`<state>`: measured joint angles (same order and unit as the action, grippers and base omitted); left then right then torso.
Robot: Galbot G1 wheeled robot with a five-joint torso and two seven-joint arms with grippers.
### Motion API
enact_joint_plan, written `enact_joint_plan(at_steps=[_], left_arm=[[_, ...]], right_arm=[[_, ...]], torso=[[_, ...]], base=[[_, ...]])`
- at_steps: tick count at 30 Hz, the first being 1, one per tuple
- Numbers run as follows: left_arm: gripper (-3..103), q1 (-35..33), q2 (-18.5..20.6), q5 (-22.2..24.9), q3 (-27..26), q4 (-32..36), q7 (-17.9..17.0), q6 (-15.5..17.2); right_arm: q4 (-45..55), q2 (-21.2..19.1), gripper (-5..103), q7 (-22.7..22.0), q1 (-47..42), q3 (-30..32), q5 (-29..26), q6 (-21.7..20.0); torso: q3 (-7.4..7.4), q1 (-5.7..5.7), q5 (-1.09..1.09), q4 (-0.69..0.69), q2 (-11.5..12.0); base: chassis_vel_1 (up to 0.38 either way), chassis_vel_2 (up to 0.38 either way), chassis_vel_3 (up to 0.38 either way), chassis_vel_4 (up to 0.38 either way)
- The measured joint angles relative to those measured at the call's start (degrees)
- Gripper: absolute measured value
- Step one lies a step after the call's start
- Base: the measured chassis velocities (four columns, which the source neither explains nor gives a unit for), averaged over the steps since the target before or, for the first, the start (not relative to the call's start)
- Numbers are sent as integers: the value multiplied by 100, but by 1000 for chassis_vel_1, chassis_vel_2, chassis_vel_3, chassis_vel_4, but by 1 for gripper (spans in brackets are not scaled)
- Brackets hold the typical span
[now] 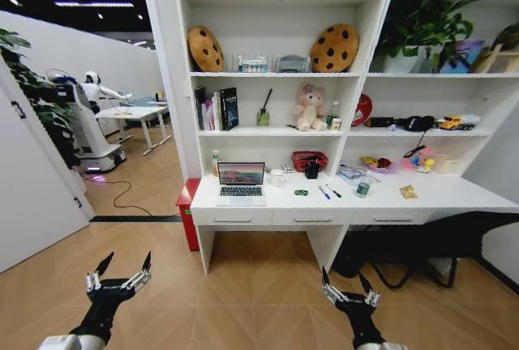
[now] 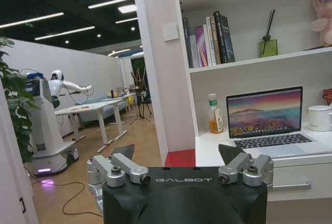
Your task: Organize the objects on the table.
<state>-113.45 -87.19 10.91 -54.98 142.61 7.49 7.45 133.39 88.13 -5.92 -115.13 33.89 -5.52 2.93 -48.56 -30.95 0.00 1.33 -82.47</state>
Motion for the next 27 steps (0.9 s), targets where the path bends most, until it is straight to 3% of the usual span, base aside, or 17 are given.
enact_joint_plan(at_steps=[21, 27], left_arm=[[91, 17, 3, 14, -1, -82, -15, -136], [91, 16, 3, -3, 9, -81, -9, -136]], right_arm=[[-66, -6, 100, 171, 133, 39, -107, 42], [-129, -18, 100, 261, 150, 105, -125, 247]], torso=[[0, 0, 0, 0, 0], [0, 0, 0, 0, 0]], base=[[0, 0, 0, 0], [0, 0, 0, 0]])
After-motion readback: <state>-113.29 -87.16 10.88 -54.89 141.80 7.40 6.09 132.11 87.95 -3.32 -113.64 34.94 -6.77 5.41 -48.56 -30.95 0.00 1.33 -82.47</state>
